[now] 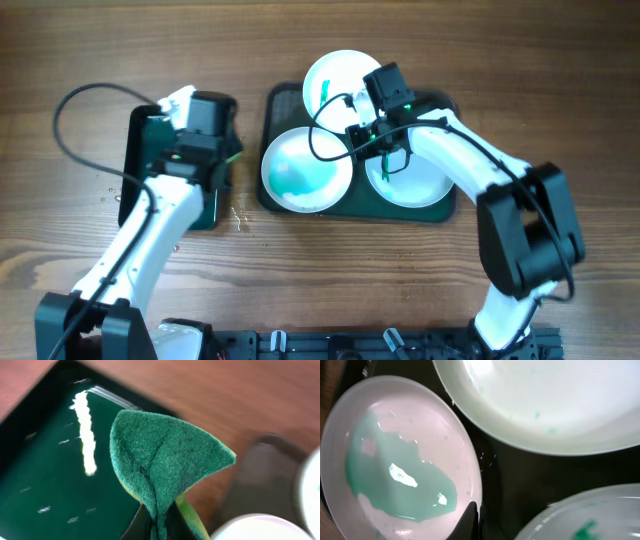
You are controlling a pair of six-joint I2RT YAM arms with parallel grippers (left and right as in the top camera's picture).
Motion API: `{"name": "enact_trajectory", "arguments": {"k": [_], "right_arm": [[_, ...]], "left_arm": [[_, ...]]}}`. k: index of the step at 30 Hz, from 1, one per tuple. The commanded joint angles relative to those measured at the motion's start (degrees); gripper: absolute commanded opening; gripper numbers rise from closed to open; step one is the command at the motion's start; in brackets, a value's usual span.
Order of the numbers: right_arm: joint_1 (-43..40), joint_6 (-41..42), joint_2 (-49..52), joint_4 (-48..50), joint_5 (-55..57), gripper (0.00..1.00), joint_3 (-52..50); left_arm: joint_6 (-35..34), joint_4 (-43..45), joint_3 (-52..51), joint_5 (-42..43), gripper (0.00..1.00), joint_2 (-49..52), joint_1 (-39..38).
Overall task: Clean dirty plates on tray and stack at the side
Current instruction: 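Return the sponge with the left gripper to the black tray, then lift the cleaned plate by its rim with the right gripper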
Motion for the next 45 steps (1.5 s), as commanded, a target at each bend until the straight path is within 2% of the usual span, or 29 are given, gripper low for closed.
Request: {"name": "enact_trajectory", "arguments": {"k": [1, 5, 6, 9, 11, 15, 21, 23, 26, 27, 29, 30, 37, 45], "right_arm": [[3.17, -4.39, -6.69, 0.15, 12.17, 0.04, 2.82], [6.01, -5.7, -9.33, -0.15, 18.05, 0.05, 2.84], [5.97, -5.73, -8.87, -0.15, 16.26, 0.09, 2.8], [5.57, -5.77, -5.6, -0.57, 9.16, 0.33, 2.73], [5.57, -5.84, -2.47, -0.79, 8.76, 0.37, 2.71], [5.46, -5.97, 3.98, -2.47, 7.93, 0.4, 2.71], [5.44, -7.19, 7.04, -2.73, 7.08, 0.41, 2.64], [5.44, -7.26, 7.67, -2.86, 7.06, 0.47, 2.62], [5.46, -7.15, 9.44, -2.71, 6.84, 0.42, 2.6], [5.46, -6.97, 10.03, -2.75, 6.38, 0.34, 2.6], [5.46, -5.49, 10.4, -2.69, 6.56, 0.09, 2.6], [5.46, -5.18, 10.4, -2.62, 6.93, 0.05, 2.6], [5.95, -2.82, 7.32, -3.23, 18.6, 0.04, 5.35], [10.91, -9.2, 0.07, -5.66, 33.16, 0.04, 10.05]], "left_arm": [[-2.23, -2.29, 0.02, 1.97, 0.04, -0.26, 5.68], [-2.21, -3.21, 0.02, 7.39, 0.04, -0.26, 10.27], [-2.23, -3.19, 0.02, 8.48, 0.04, -0.26, 10.67], [-2.21, -3.19, 0.02, 8.81, 0.04, -0.26, 10.64], [-2.19, -3.17, 0.02, 8.79, 0.04, -0.26, 10.64], [-2.16, -3.19, 0.02, 8.79, 0.04, -0.26, 10.64], [-2.19, -3.17, 0.02, 8.79, 0.04, -0.26, 10.64], [-2.19, -3.15, 0.02, 8.79, 0.04, -0.26, 10.64], [-2.19, -3.17, 0.02, 8.79, 0.04, -0.26, 10.64], [-2.19, -3.17, 0.02, 8.79, 0.04, -0.26, 10.64], [-2.19, -3.17, 0.02, 8.79, 0.04, -0.26, 10.64], [-2.19, -3.17, 0.02, 8.79, 0.04, -0.26, 10.64], [-2.19, -3.17, 0.02, 8.79, 0.04, -0.26, 10.64], [-2.19, -3.15, 0.02, 8.79, 0.04, -0.26, 10.64]]}}
